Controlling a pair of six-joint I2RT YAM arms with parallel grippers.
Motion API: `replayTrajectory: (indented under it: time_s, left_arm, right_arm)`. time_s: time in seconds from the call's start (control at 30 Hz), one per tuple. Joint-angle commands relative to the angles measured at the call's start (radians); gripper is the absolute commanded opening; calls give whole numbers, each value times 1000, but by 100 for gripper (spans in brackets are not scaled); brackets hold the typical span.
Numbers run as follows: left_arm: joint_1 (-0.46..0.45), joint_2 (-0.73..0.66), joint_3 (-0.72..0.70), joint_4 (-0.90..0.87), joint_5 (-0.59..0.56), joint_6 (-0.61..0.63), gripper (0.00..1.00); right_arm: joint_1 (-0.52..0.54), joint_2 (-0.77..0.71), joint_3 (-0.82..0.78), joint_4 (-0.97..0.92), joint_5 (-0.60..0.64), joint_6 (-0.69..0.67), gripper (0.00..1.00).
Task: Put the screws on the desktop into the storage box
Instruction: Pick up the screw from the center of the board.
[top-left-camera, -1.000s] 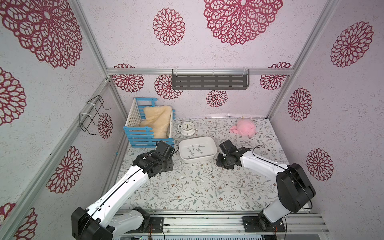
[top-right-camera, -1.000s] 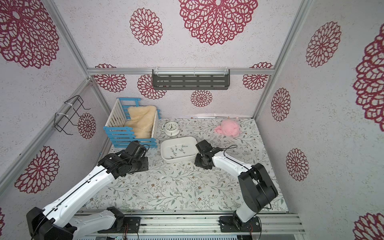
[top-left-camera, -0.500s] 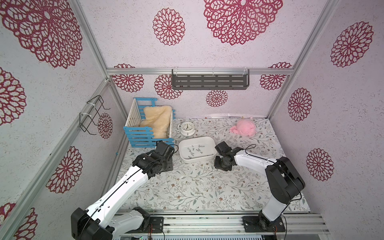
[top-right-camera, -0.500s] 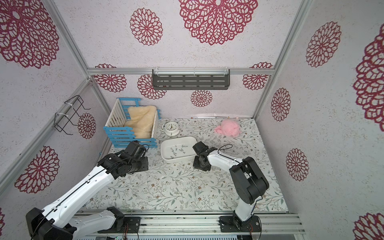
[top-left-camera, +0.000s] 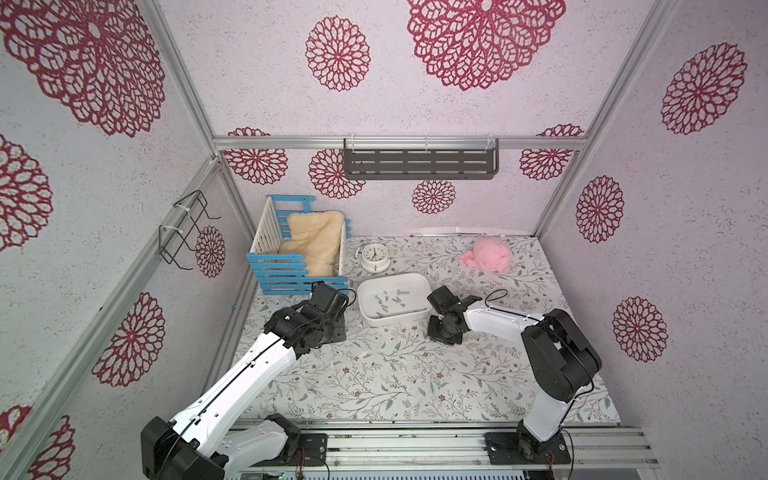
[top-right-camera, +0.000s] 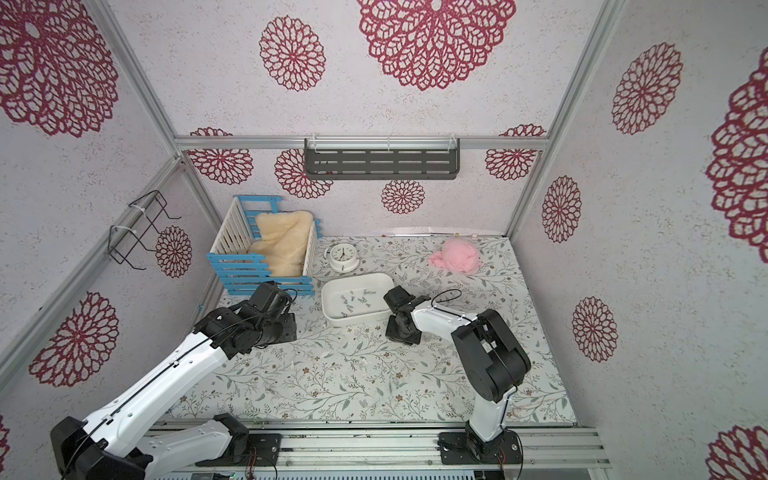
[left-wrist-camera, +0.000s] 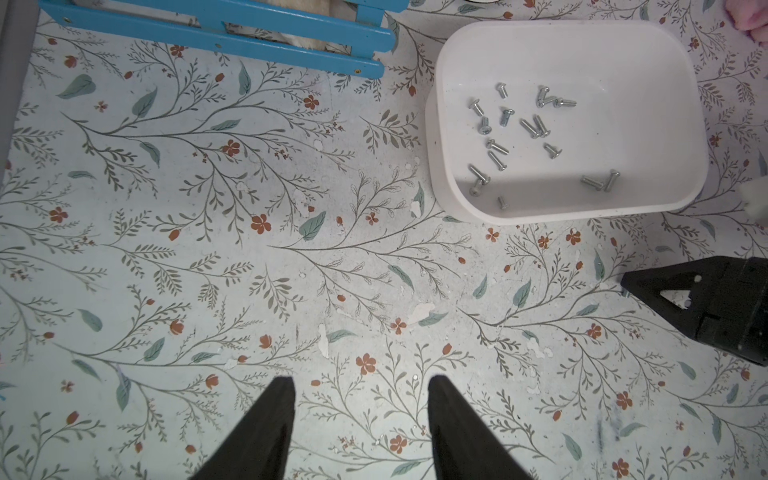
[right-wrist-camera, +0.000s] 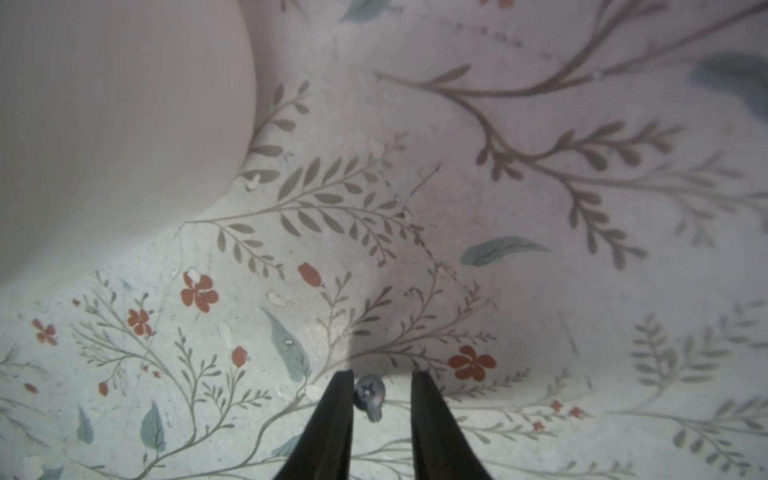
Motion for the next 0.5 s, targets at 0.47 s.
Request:
replayTrajectory:
  time_s: [0.47]
  left_arm:
    - [4,-23,-11,14,-2,4,57]
  right_arm:
    - [41,53,41,-33,42,17,22]
